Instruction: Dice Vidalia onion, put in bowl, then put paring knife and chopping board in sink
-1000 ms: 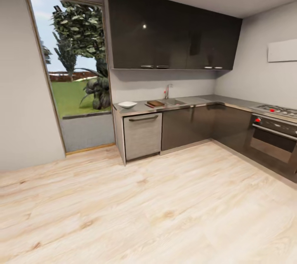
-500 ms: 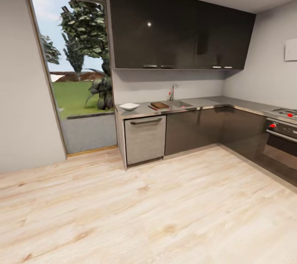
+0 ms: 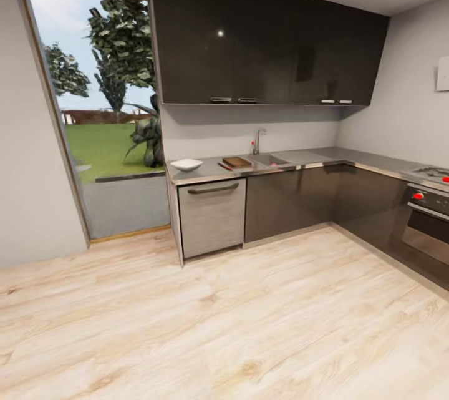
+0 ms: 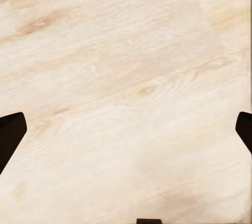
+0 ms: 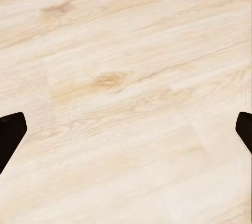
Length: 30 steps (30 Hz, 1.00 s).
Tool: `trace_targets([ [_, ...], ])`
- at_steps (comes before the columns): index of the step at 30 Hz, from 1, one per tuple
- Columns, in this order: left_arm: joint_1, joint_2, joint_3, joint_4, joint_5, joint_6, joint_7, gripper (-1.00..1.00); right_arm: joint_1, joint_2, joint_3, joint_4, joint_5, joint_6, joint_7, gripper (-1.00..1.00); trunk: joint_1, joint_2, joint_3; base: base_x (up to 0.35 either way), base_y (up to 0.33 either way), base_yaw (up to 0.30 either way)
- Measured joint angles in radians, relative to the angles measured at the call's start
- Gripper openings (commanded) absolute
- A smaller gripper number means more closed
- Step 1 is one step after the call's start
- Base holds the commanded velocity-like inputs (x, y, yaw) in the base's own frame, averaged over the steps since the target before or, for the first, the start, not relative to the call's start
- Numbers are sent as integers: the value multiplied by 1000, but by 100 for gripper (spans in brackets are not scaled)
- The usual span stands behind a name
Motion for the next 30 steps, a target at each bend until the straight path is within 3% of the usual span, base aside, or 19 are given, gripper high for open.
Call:
trace_targets([
  [20,0,0,0,1,-2,0,1,100,0,0,0,0,0,0,0,100,0,0,0,180,-191,34],
  [30,0,-1,-4,2,-3,0,52,100,0,0,0,0,0,0,0,100,0,0,0,119,-191,107],
])
